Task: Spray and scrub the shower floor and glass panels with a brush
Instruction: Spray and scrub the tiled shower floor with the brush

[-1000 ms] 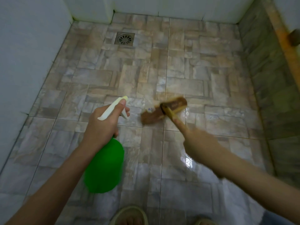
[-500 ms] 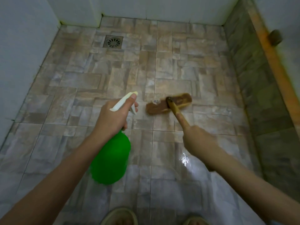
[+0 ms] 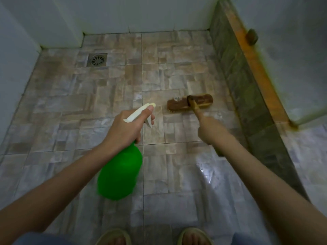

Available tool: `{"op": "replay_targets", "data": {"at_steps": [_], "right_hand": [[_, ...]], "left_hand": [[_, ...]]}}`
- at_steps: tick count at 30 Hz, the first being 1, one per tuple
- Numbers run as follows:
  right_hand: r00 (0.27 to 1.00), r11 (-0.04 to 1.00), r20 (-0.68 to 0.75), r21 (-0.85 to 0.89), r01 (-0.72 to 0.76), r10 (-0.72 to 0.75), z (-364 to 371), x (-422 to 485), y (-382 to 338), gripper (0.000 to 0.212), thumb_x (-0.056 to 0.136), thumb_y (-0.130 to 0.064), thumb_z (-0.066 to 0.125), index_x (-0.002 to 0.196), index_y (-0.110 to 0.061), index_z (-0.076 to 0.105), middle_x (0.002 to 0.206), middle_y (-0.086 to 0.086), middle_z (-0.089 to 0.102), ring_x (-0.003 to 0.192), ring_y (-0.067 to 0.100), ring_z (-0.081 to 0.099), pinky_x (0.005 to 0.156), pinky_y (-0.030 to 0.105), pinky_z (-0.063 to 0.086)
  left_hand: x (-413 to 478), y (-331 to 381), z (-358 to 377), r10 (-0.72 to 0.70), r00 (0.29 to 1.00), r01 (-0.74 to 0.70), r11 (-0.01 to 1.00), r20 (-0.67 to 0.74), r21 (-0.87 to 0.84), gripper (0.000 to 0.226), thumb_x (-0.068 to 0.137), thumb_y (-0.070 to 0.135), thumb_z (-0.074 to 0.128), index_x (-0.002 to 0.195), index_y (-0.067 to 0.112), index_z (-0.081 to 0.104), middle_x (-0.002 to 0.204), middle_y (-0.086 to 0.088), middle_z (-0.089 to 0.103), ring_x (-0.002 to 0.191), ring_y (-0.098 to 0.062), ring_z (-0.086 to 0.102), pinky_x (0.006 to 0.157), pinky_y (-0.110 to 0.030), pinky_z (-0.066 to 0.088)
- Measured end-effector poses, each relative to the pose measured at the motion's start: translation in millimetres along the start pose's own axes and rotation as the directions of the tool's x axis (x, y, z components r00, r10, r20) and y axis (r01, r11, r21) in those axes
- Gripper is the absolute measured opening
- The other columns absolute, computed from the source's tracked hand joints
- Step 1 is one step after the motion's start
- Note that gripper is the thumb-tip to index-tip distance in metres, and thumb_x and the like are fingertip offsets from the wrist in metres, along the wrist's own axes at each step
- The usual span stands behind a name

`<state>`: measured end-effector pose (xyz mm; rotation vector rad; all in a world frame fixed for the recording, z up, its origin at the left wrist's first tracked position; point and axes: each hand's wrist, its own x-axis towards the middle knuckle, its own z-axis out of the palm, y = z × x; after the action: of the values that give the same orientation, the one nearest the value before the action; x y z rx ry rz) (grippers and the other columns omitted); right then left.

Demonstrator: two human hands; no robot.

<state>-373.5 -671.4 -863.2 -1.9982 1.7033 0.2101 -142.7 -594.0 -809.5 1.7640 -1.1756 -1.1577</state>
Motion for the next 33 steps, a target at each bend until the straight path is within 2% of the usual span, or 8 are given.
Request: {"op": "replay_targets", "data": {"at_steps": [6,10,13,17,22,27,30,33], "right_hand": [[0.993,0.989,-0.001,0.085,-0.118,0.119,23.9,-85.5,20.9,0.101,0.086,0.004,0.041,0.144,-0.045,-0.027,0.066,0.003,0.051,0.053,0.015,0.047,0.051,0.031,0.038],[0.998,0.998,-0.031,0.035,-0.049,0.050,2.1,-11.0,42.1,0.097,0.085,0.003,0.039,0.148,-0.042,-0.019,0.074,0.009,0.056,0.058,0.023,0.056,0.056,0.037,0.050],[0.997,0.997,-0.050,0.052,-0.061,0.064,-21.1,26.7,48.6,0.092,0.087,0.002,0.038,0.150,-0.037,-0.015,0.074,0.008,0.053,0.054,0.019,0.046,0.051,0.035,0.042],[0.989,0.984,-0.035,0.107,-0.140,0.144,13.1,-56.5,50.0,0.088,0.091,0.001,0.037,0.151,-0.036,-0.015,0.082,0.006,0.053,0.054,0.014,0.042,0.049,0.030,0.036],[0.991,0.991,-0.094,0.102,-0.086,0.096,-8.4,28.9,52.2,0.080,0.092,-0.002,0.036,0.154,-0.025,-0.009,0.114,0.020,0.061,0.093,0.033,0.062,0.076,0.041,0.049],[0.987,0.991,-0.095,0.060,-0.122,0.127,-13.4,21.0,63.6,0.094,0.087,0.004,0.041,0.151,-0.034,-0.017,0.079,0.009,0.057,0.060,0.022,0.055,0.053,0.034,0.043],[0.986,0.989,-0.083,-0.025,-0.148,0.146,11.7,-35.0,55.9,0.096,0.086,0.003,0.042,0.150,-0.031,-0.021,0.068,0.002,0.053,0.049,0.015,0.045,0.045,0.028,0.031],[0.987,0.993,-0.106,0.008,-0.121,0.122,-16.8,25.6,45.0,0.093,0.087,0.003,0.041,0.151,-0.034,-0.015,0.073,0.006,0.054,0.051,0.015,0.041,0.046,0.028,0.031]], "left_hand": [[-3.9,7.7,19.0,0.022,1.000,-0.021,0.999,-0.010,0.043,0.059,0.077,0.079,0.047,0.083,0.027,0.076,0.091,-0.027,0.072,0.039,-0.018,0.055,0.048,-0.023,0.045],[3.4,13.3,34.5,0.007,1.000,-0.006,0.999,-0.027,0.035,0.057,0.075,0.080,0.049,0.082,0.029,0.075,0.092,-0.029,0.071,0.041,-0.021,0.055,0.046,-0.023,0.045],[10.3,21.3,46.2,0.013,0.999,-0.011,0.999,-0.050,0.033,0.056,0.074,0.080,0.049,0.086,0.032,0.076,0.094,-0.029,0.072,0.041,-0.021,0.056,0.049,-0.029,0.047],[14.4,38.3,49.4,0.007,0.999,-0.005,0.999,-0.049,0.046,0.057,0.076,0.079,0.050,0.090,0.031,0.077,0.095,-0.030,0.071,0.043,-0.024,0.055,0.049,-0.030,0.046],[23.3,58.5,42.0,0.019,0.999,-0.016,0.998,-0.036,0.064,0.045,0.095,0.062,0.049,0.094,0.026,0.075,0.097,-0.007,0.078,0.059,-0.038,0.063,0.048,-0.025,0.046],[42.4,61.2,36.7,0.022,1.000,-0.022,0.998,0.011,0.059,0.038,0.100,0.051,0.049,0.095,0.023,0.074,0.099,0.000,0.078,0.042,-0.022,0.049,0.043,-0.023,0.043],[54.8,54.7,32.5,-0.006,1.000,0.005,0.999,0.018,0.042,0.034,0.098,0.053,0.050,0.095,0.030,0.073,0.101,0.002,0.078,0.050,-0.027,0.052,0.044,-0.023,0.044],[71.0,46.9,28.4,-0.013,1.000,0.012,1.000,0.021,0.028,0.037,0.098,0.052,0.052,0.093,0.023,0.075,0.096,0.001,0.078,0.054,-0.036,0.055,0.043,-0.024,0.044]]}}
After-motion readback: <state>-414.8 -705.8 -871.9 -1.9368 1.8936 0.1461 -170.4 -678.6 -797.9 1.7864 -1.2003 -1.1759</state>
